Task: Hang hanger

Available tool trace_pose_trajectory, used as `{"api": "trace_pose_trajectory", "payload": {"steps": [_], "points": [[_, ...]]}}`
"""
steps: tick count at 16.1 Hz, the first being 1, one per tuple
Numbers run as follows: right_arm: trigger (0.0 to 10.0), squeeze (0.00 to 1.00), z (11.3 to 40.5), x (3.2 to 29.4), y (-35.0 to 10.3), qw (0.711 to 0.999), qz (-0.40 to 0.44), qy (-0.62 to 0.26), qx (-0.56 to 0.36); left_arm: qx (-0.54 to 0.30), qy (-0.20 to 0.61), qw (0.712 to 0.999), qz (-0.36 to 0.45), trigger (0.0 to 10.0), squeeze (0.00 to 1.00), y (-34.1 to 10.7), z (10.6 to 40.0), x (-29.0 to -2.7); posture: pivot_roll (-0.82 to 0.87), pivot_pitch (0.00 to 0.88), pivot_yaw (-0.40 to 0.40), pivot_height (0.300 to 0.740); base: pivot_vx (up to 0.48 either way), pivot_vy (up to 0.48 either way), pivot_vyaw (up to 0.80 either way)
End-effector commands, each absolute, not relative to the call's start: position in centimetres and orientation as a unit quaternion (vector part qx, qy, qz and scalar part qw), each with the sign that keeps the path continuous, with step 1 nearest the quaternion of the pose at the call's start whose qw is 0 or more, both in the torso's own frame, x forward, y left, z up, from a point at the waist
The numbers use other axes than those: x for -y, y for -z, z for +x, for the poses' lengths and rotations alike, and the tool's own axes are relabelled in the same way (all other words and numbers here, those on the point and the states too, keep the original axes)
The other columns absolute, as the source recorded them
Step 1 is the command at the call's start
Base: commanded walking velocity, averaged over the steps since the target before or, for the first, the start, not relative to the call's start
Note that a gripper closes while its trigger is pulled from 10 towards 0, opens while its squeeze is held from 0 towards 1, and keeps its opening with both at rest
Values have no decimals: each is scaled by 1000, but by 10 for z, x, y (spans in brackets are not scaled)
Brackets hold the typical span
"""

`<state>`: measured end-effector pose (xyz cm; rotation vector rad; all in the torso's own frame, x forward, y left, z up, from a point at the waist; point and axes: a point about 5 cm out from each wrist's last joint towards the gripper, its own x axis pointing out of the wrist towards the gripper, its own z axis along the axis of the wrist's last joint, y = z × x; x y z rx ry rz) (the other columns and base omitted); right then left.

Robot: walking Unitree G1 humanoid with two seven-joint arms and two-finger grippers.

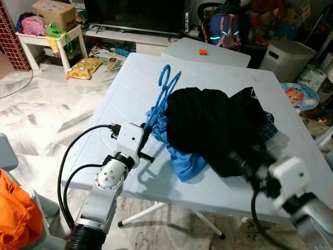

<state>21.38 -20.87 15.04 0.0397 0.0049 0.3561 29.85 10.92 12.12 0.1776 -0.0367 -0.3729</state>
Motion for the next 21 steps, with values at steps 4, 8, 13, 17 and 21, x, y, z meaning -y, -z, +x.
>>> {"api": "trace_pose_trajectory", "payload": {"steps": [4, 8, 13, 17, 21], "points": [[10000, 1000, 222, 214, -147, 995, 34, -90, 11, 55, 187, 975, 105, 10000, 0, -133, 300, -104, 62, 0, -65, 740, 0, 0, 0], [10000, 1000, 224, 214, -146, 996, 30, -80, 5, 57, 189, 975, 106, 10000, 0, -134, 301, -102, 59, 0, -62, 740, 0, 0, 0], [10000, 1000, 224, 218, -150, 998, 43, -47, 25, 59, 192, 974, 106, 10000, 0, -135, 301, -99, 49, 0, -56, 740, -102, 0, 0], [10000, 0, 222, 232, -145, 997, 54, 46, 32, 55, 194, 973, 110, 10000, 0, -133, 301, -100, 48, 0, -49, 740, -264, 0, 0], [10000, 0, 215, 238, -135, 989, 59, 129, 29, 46, 201, 972, 111, 10000, 0, -130, 302, -99, 36, 0, -23, 740, -268, 0, 0]]}}
